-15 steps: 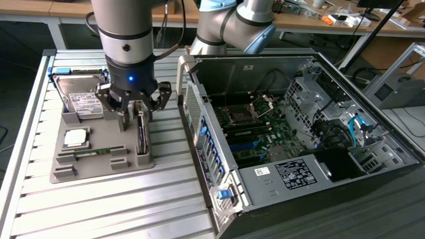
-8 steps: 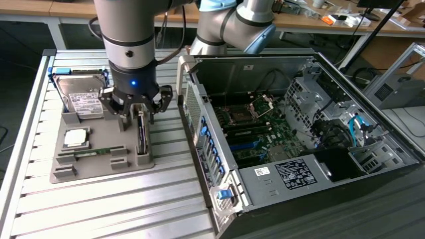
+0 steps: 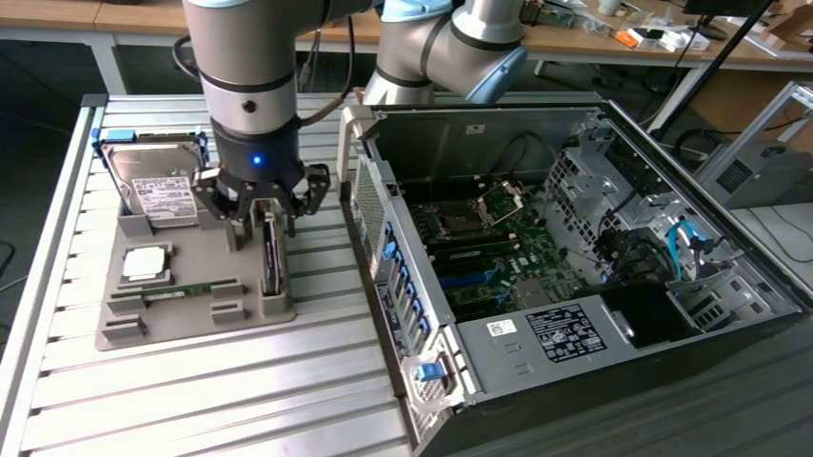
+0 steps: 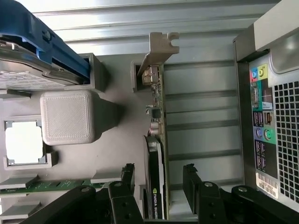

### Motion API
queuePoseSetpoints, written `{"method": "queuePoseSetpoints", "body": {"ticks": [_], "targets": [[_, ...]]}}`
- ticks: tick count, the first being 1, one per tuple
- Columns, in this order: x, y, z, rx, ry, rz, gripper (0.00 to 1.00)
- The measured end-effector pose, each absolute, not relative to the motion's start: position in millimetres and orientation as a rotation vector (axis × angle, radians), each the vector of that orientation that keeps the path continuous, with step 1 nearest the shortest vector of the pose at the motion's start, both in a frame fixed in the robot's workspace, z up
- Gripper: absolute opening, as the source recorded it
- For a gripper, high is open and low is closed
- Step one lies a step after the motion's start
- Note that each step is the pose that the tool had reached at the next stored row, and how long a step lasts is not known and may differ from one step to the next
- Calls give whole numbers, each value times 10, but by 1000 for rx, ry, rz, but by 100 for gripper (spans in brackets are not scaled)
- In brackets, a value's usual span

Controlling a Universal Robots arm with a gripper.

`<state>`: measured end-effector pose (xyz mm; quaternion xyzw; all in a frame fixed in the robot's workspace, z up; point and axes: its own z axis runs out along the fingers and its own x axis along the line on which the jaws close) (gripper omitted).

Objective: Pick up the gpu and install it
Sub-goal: 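Pick up the gpu and move the gpu toward the slot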

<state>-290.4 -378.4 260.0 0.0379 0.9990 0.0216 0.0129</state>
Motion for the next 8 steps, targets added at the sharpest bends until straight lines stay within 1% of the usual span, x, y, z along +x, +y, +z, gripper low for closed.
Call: {"method": "queuePoseSetpoints", "body": {"ticks": [8], "targets": [[-2904, -3702, 2547, 118, 3113, 67, 54]]}}
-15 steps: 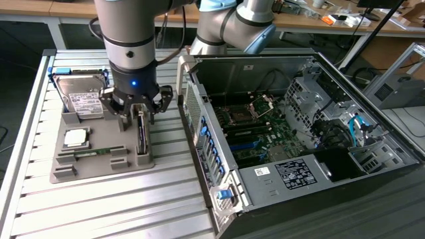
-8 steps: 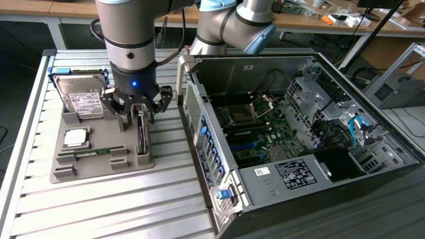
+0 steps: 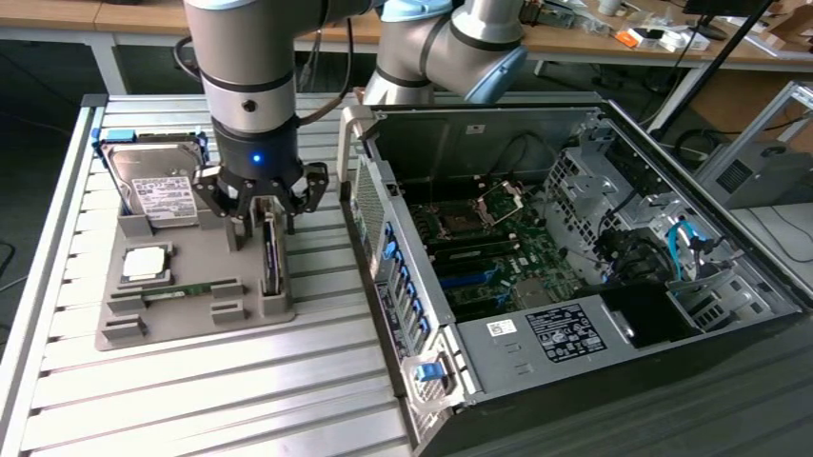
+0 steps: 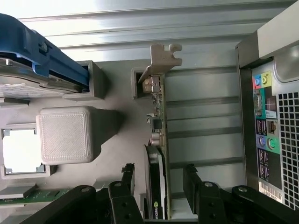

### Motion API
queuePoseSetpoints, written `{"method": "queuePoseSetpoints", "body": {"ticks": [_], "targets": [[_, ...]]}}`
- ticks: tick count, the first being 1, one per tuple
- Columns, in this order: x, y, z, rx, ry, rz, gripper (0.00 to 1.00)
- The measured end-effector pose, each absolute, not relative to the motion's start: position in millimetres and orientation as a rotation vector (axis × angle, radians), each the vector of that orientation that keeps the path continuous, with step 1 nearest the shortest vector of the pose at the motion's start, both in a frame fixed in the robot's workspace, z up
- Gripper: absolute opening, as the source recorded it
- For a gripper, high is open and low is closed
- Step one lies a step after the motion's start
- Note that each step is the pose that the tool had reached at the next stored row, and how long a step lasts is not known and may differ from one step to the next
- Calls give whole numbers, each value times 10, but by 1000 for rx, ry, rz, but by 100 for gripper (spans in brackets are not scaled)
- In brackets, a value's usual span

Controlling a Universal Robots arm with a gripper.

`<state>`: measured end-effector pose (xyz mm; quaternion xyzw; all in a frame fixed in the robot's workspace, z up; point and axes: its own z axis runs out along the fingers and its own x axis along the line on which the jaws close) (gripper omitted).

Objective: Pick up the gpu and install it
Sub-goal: 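Pick up the gpu and move the gpu toward the slot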

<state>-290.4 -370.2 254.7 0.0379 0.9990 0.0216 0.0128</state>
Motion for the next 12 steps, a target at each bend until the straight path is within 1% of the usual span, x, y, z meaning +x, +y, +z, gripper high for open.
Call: {"method": "queuePoseSetpoints", "body": {"ticks": [6, 12], "targets": [[-2904, -3629, 2510, 118, 3113, 68, 54], [-2913, -3626, 2478, 118, 3113, 67, 54]]}}
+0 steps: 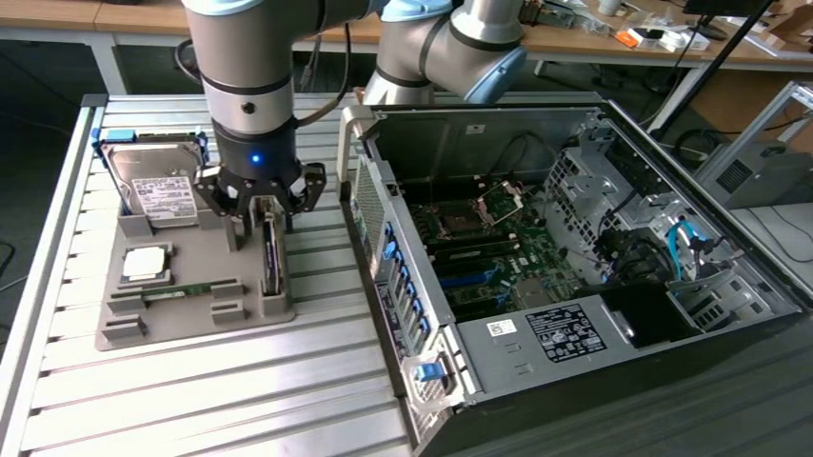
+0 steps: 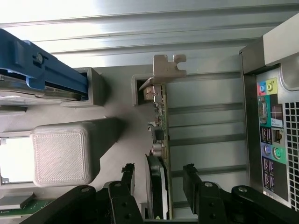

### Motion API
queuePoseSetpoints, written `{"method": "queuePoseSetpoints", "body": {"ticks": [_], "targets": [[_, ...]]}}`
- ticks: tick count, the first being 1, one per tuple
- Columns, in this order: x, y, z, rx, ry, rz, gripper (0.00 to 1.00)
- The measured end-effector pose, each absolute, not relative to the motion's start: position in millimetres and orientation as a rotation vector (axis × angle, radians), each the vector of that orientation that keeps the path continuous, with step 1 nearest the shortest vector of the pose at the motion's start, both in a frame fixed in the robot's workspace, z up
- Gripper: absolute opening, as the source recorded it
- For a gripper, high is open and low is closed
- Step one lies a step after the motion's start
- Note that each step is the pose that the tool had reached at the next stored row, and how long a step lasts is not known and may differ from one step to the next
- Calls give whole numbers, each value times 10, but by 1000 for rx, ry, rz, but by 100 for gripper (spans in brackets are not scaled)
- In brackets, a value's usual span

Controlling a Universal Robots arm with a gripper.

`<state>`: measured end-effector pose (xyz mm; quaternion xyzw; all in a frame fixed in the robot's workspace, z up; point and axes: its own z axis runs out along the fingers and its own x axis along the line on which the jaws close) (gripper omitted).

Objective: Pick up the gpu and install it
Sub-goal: 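Pick up the gpu and move the gpu toward the slot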

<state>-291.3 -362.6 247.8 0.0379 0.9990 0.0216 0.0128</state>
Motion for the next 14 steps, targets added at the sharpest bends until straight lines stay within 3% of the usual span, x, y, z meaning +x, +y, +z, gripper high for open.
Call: {"method": "queuePoseSetpoints", "body": {"ticks": [14], "targets": [[-2921, -3628, 2431, 118, 3113, 67, 54]]}}
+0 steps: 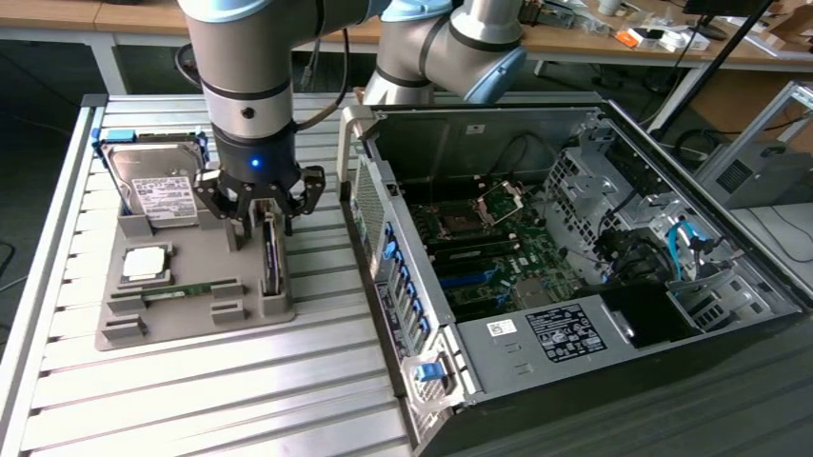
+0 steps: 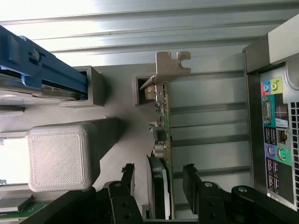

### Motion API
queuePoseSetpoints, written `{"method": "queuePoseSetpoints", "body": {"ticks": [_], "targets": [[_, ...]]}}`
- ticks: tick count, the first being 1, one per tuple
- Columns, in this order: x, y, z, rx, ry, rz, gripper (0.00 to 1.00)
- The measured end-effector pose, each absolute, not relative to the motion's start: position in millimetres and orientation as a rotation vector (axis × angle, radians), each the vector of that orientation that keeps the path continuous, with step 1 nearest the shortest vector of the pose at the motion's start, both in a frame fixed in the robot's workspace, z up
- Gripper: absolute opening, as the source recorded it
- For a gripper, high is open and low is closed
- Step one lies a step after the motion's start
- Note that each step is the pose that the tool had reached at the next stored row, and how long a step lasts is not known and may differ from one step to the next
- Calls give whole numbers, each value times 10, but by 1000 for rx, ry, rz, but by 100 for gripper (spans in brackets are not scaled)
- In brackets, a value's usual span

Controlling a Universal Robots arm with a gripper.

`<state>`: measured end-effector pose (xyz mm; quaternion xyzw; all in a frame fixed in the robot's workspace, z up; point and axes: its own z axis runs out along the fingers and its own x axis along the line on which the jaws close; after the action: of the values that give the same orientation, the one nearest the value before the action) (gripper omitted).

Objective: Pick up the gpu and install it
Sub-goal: 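Pick up the gpu and move the gpu toward the slot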

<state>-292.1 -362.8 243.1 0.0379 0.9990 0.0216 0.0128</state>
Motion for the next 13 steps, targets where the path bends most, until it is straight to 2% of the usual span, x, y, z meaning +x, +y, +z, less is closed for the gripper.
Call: {"method": "queuePoseSetpoints", "body": {"ticks": [3, 6, 7, 8, 13], "targets": [[-2921, -3628, 2431, 118, 3113, 67, 53], [-2921, -3628, 2431, 118, 3113, 67, 34], [-2921, -3628, 2431, 118, 3113, 67, 34], [-2921, -3628, 2431, 118, 3113, 67, 28], [-2921, -3628, 2431, 118, 3113, 67, 27]]}}
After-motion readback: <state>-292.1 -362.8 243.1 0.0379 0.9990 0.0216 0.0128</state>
